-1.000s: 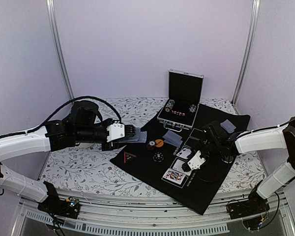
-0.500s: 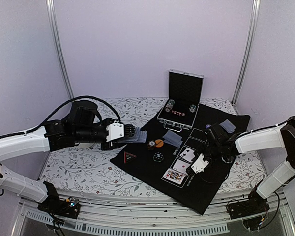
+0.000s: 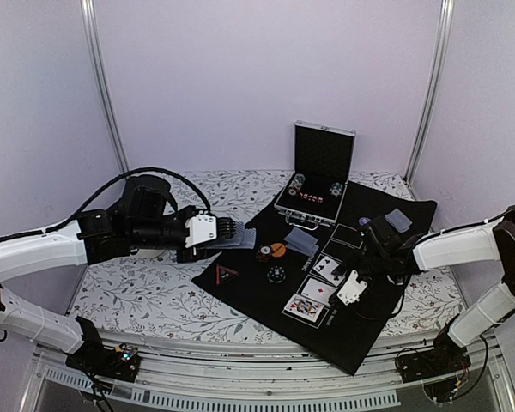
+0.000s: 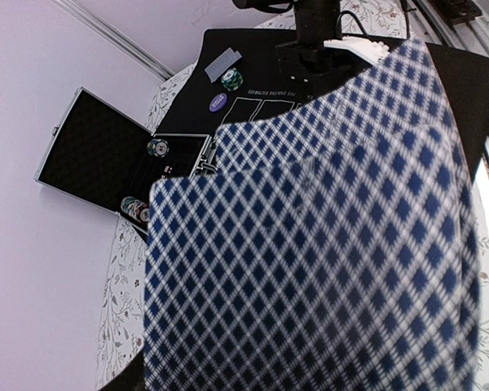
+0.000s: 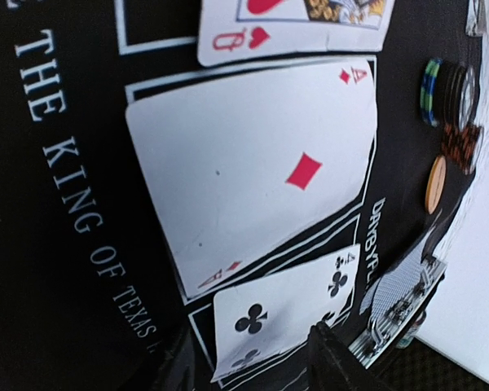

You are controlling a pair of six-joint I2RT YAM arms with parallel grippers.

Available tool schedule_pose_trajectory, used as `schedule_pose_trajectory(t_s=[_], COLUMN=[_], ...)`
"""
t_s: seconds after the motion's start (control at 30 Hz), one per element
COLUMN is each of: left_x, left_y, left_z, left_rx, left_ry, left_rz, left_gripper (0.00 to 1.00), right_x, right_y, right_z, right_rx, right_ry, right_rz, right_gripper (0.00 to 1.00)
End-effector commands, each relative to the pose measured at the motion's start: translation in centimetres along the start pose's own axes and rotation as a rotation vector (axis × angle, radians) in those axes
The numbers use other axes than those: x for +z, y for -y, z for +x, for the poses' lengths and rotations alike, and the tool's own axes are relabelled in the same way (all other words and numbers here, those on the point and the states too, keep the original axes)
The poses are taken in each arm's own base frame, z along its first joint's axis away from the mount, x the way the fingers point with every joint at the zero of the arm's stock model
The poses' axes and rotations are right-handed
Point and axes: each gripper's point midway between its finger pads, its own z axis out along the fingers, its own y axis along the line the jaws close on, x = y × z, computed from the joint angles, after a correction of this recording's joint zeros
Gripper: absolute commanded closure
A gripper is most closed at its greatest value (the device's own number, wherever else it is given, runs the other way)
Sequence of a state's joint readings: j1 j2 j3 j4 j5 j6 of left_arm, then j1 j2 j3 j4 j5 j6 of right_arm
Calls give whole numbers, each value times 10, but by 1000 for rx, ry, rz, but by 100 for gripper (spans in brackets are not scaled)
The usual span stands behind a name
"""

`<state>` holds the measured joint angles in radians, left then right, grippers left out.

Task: Distribute texas hold em gaming equipment
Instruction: Flop the poker card in the community card area, then adjust the poker card in the community card area.

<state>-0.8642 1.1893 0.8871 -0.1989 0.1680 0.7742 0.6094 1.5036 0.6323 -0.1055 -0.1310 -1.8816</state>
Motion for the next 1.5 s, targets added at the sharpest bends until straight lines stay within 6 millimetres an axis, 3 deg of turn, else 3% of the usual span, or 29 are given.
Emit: schedule_pose_trajectory(t_s=[0.0, 0.1, 0.27, 0.33, 0.43, 0.53, 0.57, 0.7, 0.8, 1.03, 1.47], left_x=[-4, -4, -4, -3, -2, -2, -2, -4, -6, -3, -1], left_y=[-1, 0, -1, 0, 0, 0, 0, 0, -1, 0, 2], left_z=[-8, -8, -8, -7, -7, -8, -7, -8, -10, -8, -6], left_rx=[13, 13, 13, 12, 10, 10, 8, 11, 12, 9, 8], left_ry=[28, 26, 25, 24, 24, 26, 25, 29, 37, 28, 20], left_rz=[-13, -11, -10, -9, -5, -2, -1, -5, -9, -3, 5], left_gripper=[52, 52, 52, 52, 52, 52, 52, 52, 52, 52, 52], right_x=[-14, -32, -86, -112, -140, -120, -103, -64, -42, 4, 36], right_y=[-12, 13, 94, 128, 156, 149, 140, 115, 99, 62, 39], right_z=[4, 6, 3, 13, 55, 74, 78, 88, 93, 92, 95], right_rx=[2, 49, 385, 600, 1124, 1561, 1715, 2048, 2184, 2264, 2261], right_ry=[-43, -48, 57, 89, 84, 45, 6, -48, -50, -208, -317], right_rz=[-25, 62, 381, 540, 715, 601, 531, 354, 273, 133, 73], right_gripper=[45, 44, 44, 43, 36, 38, 40, 48, 53, 61, 68])
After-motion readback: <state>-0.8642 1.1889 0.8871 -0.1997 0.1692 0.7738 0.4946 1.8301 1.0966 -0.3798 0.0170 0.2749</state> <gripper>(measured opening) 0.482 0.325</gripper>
